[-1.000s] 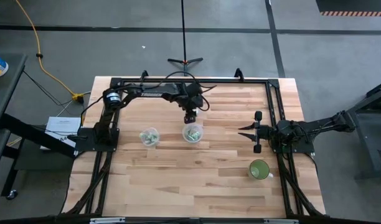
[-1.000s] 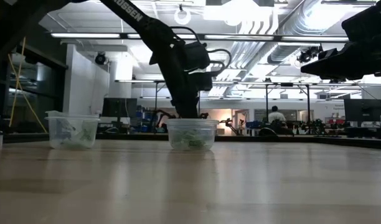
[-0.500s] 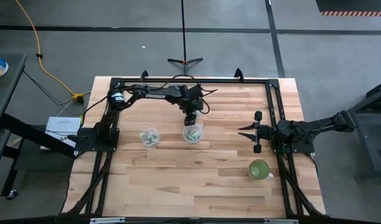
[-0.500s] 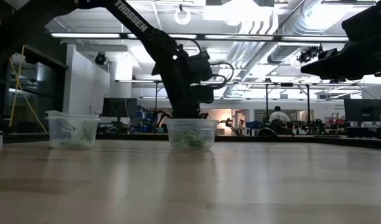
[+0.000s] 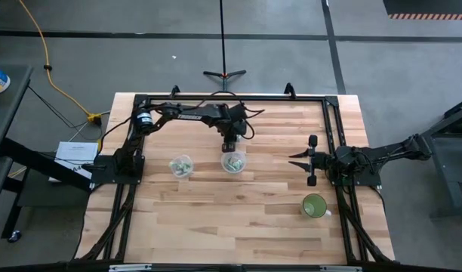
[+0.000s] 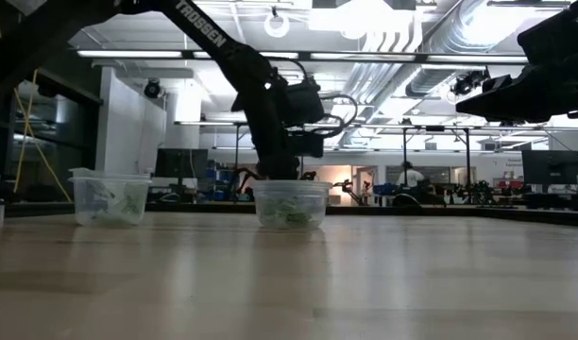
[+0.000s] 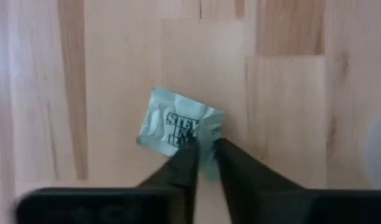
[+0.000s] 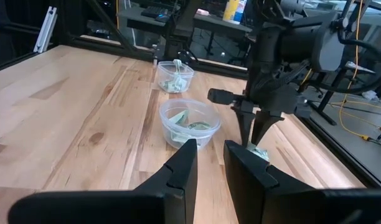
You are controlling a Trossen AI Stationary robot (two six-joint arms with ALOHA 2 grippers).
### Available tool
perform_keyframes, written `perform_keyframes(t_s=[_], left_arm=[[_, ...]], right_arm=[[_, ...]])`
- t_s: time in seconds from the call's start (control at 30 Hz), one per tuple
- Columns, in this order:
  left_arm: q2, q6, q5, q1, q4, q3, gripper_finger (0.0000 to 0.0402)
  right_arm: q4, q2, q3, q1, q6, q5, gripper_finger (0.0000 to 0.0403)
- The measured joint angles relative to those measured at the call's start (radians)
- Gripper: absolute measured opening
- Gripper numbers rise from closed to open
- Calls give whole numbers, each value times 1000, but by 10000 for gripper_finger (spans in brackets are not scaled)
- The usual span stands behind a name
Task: Pick and place Stevia / Truvia into bins
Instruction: Put the white stevia packet into the left transparent container
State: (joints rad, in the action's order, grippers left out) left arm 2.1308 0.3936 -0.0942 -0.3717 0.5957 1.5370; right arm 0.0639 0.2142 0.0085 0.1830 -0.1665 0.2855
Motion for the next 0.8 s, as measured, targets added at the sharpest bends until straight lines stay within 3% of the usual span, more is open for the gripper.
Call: perform_keyframes(t_s=[0.13, 0.3, 0.53, 0.8], left_arm=[[1, 2, 22, 0, 49, 87, 22], [1, 2, 35, 16, 239, 256, 37], [0, -51, 50, 107, 604, 461, 21], [0, -312, 227, 295, 993, 503, 22]], right_arm=[[0, 0, 0, 0, 0, 0, 71], [0, 0, 0, 0, 2, -5, 71], [-2, 0, 0, 0, 1, -6, 71], [-2, 0, 0, 0, 1, -6, 71]])
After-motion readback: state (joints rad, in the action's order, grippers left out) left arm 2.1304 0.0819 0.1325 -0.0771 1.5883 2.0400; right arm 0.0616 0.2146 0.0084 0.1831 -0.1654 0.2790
